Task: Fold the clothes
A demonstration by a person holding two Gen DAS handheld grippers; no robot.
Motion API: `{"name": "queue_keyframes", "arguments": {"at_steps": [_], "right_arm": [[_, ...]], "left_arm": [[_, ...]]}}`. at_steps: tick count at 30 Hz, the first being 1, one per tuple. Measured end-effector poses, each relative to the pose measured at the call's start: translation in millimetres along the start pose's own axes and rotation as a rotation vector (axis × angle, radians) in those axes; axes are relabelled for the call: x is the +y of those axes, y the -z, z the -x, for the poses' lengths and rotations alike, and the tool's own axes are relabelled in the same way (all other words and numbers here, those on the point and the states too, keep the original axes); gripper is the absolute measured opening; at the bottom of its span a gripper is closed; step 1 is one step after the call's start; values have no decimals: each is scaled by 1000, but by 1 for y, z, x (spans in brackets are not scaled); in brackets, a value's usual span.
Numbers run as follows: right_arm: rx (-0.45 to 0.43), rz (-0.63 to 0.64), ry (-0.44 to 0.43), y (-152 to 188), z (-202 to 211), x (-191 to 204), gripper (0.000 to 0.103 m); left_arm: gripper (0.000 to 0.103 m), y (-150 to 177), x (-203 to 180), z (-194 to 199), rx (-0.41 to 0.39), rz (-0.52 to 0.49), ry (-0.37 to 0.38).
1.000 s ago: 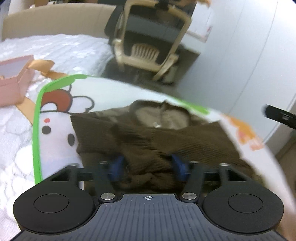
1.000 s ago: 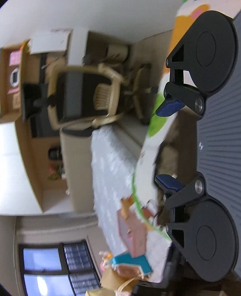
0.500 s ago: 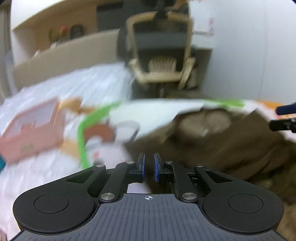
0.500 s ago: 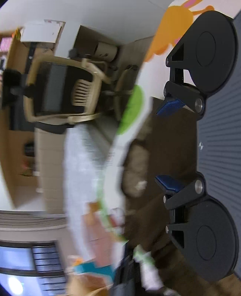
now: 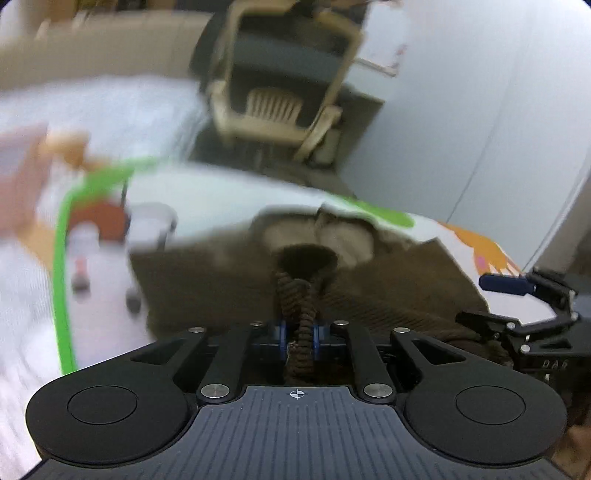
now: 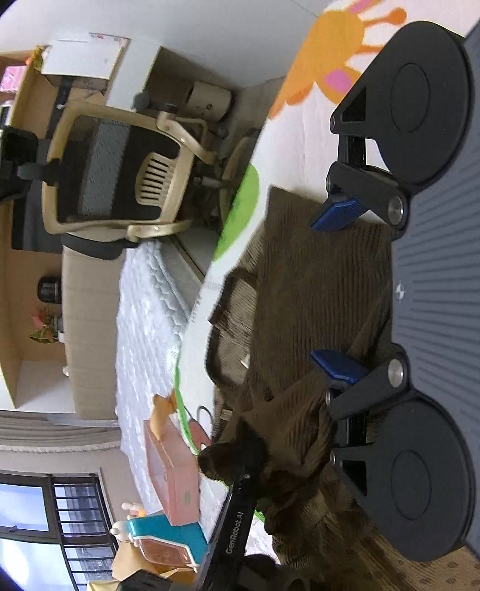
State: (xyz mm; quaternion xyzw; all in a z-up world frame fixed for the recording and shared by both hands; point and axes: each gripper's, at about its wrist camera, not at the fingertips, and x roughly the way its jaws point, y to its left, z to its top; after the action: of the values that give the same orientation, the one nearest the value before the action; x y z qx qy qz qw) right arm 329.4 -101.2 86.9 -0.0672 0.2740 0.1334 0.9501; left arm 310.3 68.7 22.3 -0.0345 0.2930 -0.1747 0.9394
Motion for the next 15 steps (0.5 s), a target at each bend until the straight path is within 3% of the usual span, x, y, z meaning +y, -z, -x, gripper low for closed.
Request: {"name": "queue_keyframes", "arguments": {"at_steps": [2,5,6,7,11,13,15], "right_arm": [[-65,34,17,-8,11,1,72],[-113,101,66,-18,10,9,77],[-92,111,71,-18,3,11,78],[-67,120,74,-17,-5,13,78],[100,129,96,4,-44,10,78],[106,74,62,4,-44,2,78],[93,28,39,-3,-37,-5,78]], "left_arm": [[14,-10,-11,17,-107,-92,-15],[17,-16,-9,17,-149,-143,-78],[23,-18,-9,16,-163,-160,-99],[35,-15,-6,10,-147,-166,-123],[55,19,17,-25,44,-129,-203],[71,24,25,-21,55,-101,-206],[75,25,30,-18,62,-92,-204]]}}
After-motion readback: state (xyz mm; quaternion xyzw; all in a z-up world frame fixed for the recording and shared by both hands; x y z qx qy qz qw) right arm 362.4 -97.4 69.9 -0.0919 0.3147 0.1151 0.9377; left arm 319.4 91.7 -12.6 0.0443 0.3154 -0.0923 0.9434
